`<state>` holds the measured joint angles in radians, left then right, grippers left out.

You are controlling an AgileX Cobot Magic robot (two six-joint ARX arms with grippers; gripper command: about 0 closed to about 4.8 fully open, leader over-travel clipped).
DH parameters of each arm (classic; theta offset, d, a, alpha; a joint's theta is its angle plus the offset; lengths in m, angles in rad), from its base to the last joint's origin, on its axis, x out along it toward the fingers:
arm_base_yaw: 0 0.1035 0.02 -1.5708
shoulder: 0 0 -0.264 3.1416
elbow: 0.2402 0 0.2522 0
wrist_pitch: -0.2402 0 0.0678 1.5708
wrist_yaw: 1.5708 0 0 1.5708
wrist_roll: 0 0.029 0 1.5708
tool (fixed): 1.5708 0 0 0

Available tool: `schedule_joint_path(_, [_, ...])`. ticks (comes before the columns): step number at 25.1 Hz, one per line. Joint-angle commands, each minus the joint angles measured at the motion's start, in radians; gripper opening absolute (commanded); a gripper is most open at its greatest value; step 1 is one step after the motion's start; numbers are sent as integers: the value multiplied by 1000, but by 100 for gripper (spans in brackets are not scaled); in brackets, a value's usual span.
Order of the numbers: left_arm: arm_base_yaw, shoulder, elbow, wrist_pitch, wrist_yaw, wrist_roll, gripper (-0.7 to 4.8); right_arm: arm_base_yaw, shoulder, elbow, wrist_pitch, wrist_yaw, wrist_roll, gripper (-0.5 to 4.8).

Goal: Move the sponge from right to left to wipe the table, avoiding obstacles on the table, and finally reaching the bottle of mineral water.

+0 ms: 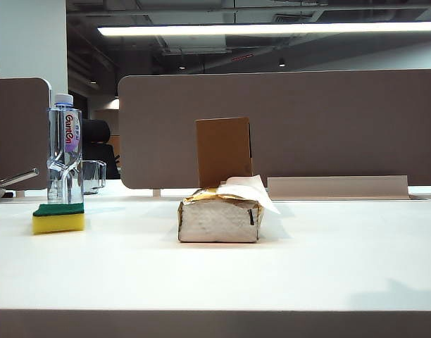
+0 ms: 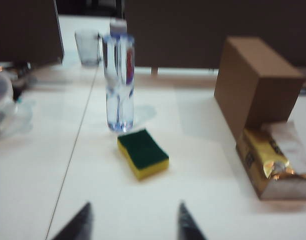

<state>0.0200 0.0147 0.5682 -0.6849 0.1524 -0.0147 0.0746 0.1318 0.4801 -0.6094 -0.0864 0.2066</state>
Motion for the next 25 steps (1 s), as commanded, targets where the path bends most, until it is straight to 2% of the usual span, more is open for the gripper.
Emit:
schedule_joint_path(1, [0,-12,-51,63,-32,-2,185,2,-24,-50,105,5,68,100])
schedule_joint_path(5, [0,-12,-122,168,-89,-32,128,2,-54,-143,185,67,81,50])
schedule_joint_path(7, [0,-12,-182,233,-88,-46,106,1,-66,-218,247,66,80,39])
schedule_joint_path(8, [0,-12,-207,260,-81,-47,82,2,-69,-245,273,67,72,38])
schedule_joint_path(10, [0,-12,-245,286,-56,-48,10,2,-70,-285,313,68,49,2])
schedule_joint_path(11, [0,-12,-259,290,-52,-51,-7,2,-70,-299,331,69,39,-3])
schedule_joint_path(15, [0,-12,-328,321,-53,-45,-6,2,-71,-349,404,92,-11,-2])
schedule_joint_path(21, [0,-12,-450,442,-58,-45,-6,1,-70,-394,420,96,-90,-2])
schedule_joint_path(25, [0,-12,-504,476,-54,-46,-6,1,-70,-438,449,106,-110,-2])
